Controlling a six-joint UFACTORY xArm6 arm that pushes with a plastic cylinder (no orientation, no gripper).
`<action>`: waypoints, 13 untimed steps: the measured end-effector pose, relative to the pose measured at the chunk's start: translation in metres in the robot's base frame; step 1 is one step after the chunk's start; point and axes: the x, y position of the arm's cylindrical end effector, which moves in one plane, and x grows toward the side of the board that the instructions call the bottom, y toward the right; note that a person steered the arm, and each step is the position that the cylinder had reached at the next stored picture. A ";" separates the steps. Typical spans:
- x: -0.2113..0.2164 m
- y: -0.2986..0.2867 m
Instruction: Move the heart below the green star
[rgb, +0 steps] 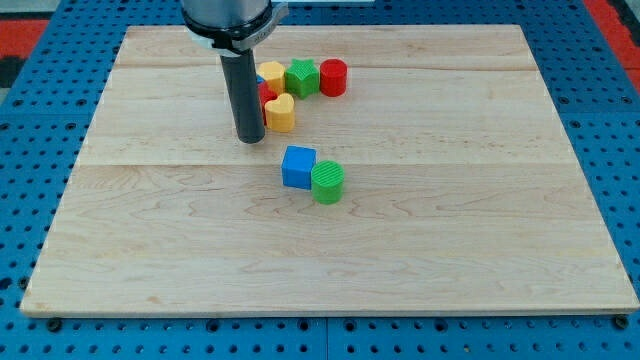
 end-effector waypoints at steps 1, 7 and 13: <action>0.003 0.006; 0.000 0.005; -0.015 0.042</action>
